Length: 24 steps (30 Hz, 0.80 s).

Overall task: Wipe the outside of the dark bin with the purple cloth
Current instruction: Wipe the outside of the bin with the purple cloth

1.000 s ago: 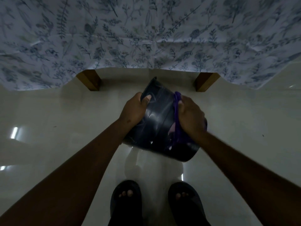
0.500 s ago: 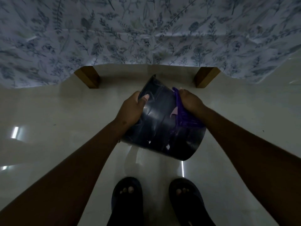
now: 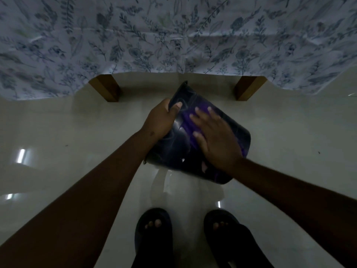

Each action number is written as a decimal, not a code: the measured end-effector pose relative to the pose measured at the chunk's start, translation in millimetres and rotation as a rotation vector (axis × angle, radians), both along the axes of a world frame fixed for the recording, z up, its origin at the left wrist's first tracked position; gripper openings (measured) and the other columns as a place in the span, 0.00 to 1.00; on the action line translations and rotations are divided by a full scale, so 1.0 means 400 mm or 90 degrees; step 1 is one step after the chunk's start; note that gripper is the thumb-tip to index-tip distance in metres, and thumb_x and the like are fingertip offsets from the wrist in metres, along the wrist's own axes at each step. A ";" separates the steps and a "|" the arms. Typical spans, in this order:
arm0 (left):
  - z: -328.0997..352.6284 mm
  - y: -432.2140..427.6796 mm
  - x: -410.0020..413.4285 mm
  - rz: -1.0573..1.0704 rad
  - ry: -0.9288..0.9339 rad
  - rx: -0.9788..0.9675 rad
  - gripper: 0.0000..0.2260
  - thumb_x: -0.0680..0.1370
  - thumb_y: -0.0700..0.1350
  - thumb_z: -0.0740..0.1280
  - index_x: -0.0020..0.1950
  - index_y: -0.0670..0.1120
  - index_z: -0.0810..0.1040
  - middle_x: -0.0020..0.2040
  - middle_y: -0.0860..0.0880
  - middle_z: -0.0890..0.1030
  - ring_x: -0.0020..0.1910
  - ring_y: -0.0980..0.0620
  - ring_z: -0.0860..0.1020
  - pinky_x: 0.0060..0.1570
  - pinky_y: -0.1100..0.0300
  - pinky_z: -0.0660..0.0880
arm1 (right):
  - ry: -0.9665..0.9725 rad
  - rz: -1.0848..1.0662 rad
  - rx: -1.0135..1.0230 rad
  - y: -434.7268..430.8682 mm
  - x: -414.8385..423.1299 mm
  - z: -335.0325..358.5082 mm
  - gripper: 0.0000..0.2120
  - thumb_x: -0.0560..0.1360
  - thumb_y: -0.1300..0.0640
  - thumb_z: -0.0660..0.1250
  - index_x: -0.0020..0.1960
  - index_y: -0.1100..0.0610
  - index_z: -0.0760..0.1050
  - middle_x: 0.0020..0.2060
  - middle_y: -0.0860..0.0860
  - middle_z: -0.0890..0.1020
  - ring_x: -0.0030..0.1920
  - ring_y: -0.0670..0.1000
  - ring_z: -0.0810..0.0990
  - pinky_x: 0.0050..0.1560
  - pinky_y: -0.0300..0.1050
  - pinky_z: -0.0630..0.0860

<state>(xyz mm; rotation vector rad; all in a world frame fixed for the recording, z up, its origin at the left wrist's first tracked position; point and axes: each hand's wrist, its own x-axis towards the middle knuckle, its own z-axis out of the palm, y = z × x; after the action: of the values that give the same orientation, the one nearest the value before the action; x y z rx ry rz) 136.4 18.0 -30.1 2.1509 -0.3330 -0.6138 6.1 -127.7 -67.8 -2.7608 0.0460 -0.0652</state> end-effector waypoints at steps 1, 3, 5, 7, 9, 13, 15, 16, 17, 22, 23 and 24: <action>0.003 -0.009 0.004 -0.003 -0.005 0.000 0.15 0.82 0.54 0.57 0.58 0.46 0.75 0.50 0.48 0.81 0.47 0.52 0.78 0.40 0.67 0.71 | -0.005 -0.056 0.044 -0.026 0.040 -0.002 0.25 0.82 0.46 0.48 0.76 0.53 0.61 0.76 0.52 0.64 0.77 0.54 0.57 0.75 0.52 0.55; 0.009 -0.019 0.011 -0.011 -0.027 0.014 0.15 0.82 0.54 0.57 0.58 0.45 0.75 0.50 0.49 0.80 0.44 0.54 0.77 0.37 0.69 0.68 | 0.041 -0.155 0.161 -0.087 0.126 -0.013 0.25 0.82 0.45 0.47 0.74 0.52 0.65 0.72 0.53 0.70 0.72 0.54 0.67 0.71 0.49 0.63; 0.010 -0.017 0.008 -0.016 -0.037 0.031 0.15 0.82 0.54 0.57 0.58 0.46 0.75 0.49 0.50 0.79 0.41 0.57 0.75 0.36 0.68 0.68 | 0.145 -0.219 0.274 -0.136 0.194 -0.022 0.24 0.83 0.45 0.46 0.71 0.52 0.69 0.68 0.54 0.74 0.66 0.55 0.73 0.63 0.46 0.68; 0.005 -0.017 0.004 -0.017 -0.042 0.044 0.16 0.82 0.55 0.56 0.59 0.45 0.74 0.49 0.49 0.79 0.44 0.53 0.76 0.38 0.63 0.69 | 0.169 -0.249 0.293 -0.138 0.201 -0.017 0.23 0.84 0.47 0.46 0.69 0.54 0.70 0.67 0.55 0.75 0.65 0.55 0.73 0.61 0.45 0.67; -0.005 -0.020 0.011 -0.018 -0.060 0.067 0.17 0.82 0.55 0.56 0.58 0.44 0.75 0.49 0.47 0.79 0.46 0.49 0.77 0.41 0.58 0.69 | 0.087 -0.228 0.203 -0.075 0.141 0.000 0.23 0.83 0.48 0.46 0.73 0.54 0.67 0.70 0.55 0.72 0.70 0.56 0.70 0.68 0.49 0.65; -0.010 -0.032 0.029 -0.021 -0.061 0.066 0.18 0.82 0.55 0.56 0.57 0.43 0.76 0.50 0.44 0.81 0.48 0.46 0.79 0.44 0.57 0.70 | 0.028 -0.020 -0.033 0.077 -0.079 0.009 0.25 0.81 0.48 0.51 0.77 0.50 0.56 0.78 0.50 0.57 0.79 0.57 0.48 0.75 0.56 0.44; -0.006 -0.033 0.026 -0.020 -0.051 0.052 0.17 0.82 0.55 0.57 0.59 0.44 0.75 0.52 0.46 0.80 0.49 0.47 0.78 0.46 0.57 0.70 | 0.005 0.062 -0.079 0.088 -0.134 -0.013 0.25 0.81 0.48 0.54 0.77 0.48 0.56 0.78 0.48 0.55 0.79 0.57 0.48 0.76 0.55 0.44; -0.003 -0.032 0.023 -0.016 -0.052 0.048 0.17 0.82 0.55 0.57 0.60 0.45 0.75 0.52 0.47 0.80 0.49 0.48 0.77 0.45 0.58 0.69 | -0.008 0.075 -0.070 0.080 -0.134 -0.015 0.25 0.81 0.47 0.54 0.77 0.47 0.57 0.78 0.48 0.55 0.79 0.56 0.48 0.76 0.54 0.45; 0.000 -0.032 0.019 -0.016 -0.058 0.047 0.17 0.82 0.55 0.57 0.60 0.45 0.75 0.52 0.47 0.79 0.48 0.49 0.77 0.45 0.59 0.68 | -0.013 0.069 -0.050 0.067 -0.118 -0.013 0.24 0.81 0.47 0.53 0.76 0.47 0.57 0.78 0.48 0.56 0.79 0.55 0.49 0.76 0.53 0.46; 0.011 -0.018 -0.018 -0.016 -0.084 0.052 0.16 0.82 0.54 0.56 0.58 0.44 0.74 0.49 0.48 0.78 0.45 0.51 0.76 0.36 0.66 0.68 | 0.012 -0.211 0.141 -0.063 0.080 0.002 0.20 0.82 0.48 0.49 0.67 0.50 0.73 0.65 0.54 0.77 0.66 0.54 0.73 0.66 0.49 0.67; 0.008 -0.011 -0.027 -0.008 -0.078 0.046 0.16 0.82 0.54 0.56 0.58 0.44 0.74 0.48 0.48 0.79 0.43 0.52 0.77 0.36 0.67 0.68 | 0.087 -0.254 0.202 -0.101 0.126 -0.005 0.21 0.82 0.48 0.46 0.60 0.51 0.76 0.59 0.55 0.80 0.58 0.54 0.77 0.60 0.48 0.71; 0.006 -0.004 -0.036 -0.002 -0.069 0.042 0.15 0.82 0.54 0.56 0.57 0.45 0.74 0.47 0.48 0.79 0.41 0.53 0.77 0.35 0.66 0.68 | 0.161 -0.273 0.240 -0.126 0.159 -0.010 0.21 0.82 0.48 0.44 0.55 0.52 0.76 0.56 0.55 0.80 0.54 0.54 0.78 0.55 0.47 0.71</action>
<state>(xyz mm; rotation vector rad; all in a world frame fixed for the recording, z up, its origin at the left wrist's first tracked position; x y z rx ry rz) 122.1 16.5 -27.8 2.2529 -0.3794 -0.5166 69.6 -178.3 -71.6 -2.3218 0.6478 0.1634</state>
